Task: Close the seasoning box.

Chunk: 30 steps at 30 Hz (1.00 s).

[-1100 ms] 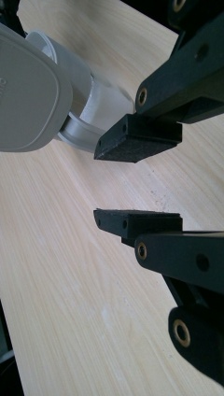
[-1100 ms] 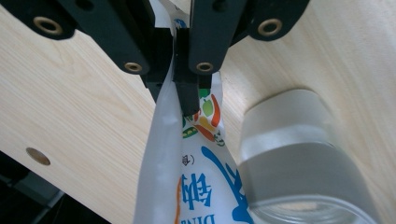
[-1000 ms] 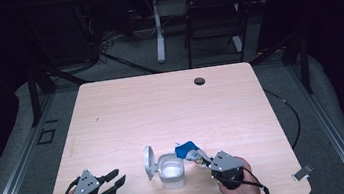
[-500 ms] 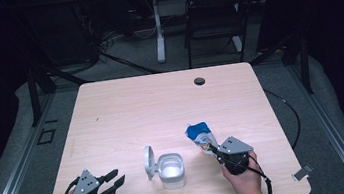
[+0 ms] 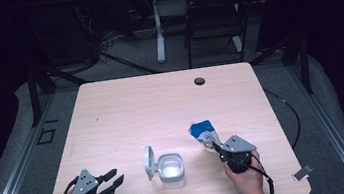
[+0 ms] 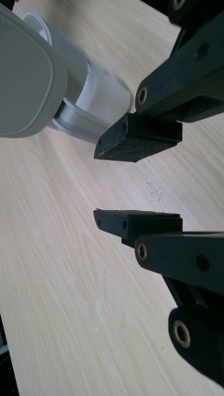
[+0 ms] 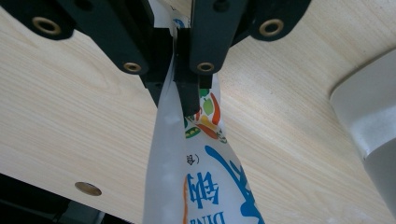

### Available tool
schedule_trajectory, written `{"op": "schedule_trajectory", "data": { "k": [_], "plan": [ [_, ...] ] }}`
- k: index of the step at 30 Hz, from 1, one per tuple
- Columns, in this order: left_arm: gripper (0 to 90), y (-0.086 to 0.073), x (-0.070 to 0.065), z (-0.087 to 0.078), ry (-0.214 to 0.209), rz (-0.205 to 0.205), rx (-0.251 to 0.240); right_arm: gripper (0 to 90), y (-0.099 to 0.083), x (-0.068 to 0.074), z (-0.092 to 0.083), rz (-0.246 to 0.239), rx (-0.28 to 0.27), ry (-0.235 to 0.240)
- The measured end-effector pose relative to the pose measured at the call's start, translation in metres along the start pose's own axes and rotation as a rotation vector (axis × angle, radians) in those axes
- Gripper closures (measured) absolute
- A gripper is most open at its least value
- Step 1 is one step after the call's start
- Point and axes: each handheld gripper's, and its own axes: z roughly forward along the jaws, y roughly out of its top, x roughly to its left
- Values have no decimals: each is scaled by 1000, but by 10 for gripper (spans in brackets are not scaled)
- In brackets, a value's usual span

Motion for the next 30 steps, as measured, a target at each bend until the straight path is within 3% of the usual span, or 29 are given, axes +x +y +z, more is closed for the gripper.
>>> {"op": "schedule_trajectory", "data": {
  "k": [13, 15, 19, 30],
  "plan": [
    [641, -1, 1, 1, 4, -1, 1, 813, -8, -6, -7, 41, 17, 2],
    [640, -1, 0, 1, 1, -1, 8, 750, -14, -9, -8, 57, 38, -9],
    [636, -2, 1, 2, -1, 6, 13, 690, -19, -13, -11, 80, 31, -10],
    [623, -3, 0, 3, 6, -4, 5, 567, -18, -10, -17, 70, 10, -15]
  ]
}}
